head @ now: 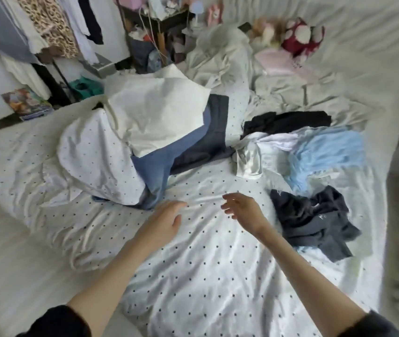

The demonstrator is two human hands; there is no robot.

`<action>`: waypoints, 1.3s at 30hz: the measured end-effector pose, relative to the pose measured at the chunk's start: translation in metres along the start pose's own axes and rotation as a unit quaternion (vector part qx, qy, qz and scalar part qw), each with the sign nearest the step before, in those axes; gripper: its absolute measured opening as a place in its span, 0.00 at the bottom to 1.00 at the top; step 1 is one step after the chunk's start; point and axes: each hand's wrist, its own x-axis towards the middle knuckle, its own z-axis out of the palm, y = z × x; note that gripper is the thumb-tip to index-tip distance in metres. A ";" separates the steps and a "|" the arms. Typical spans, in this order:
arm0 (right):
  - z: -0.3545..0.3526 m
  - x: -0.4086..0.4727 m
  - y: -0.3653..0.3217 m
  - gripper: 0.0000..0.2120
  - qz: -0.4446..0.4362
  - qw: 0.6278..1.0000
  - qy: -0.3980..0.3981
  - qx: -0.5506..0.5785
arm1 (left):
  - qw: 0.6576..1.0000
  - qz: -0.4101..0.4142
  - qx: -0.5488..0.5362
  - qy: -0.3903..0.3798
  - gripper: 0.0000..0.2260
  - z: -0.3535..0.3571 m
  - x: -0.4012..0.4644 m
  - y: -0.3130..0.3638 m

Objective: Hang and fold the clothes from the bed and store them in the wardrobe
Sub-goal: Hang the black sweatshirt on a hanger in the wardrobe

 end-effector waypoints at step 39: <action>-0.182 -0.052 0.008 0.04 -0.131 0.938 0.284 -0.150 | 0.965 0.184 -0.153 -0.110 0.35 0.041 0.119 0.196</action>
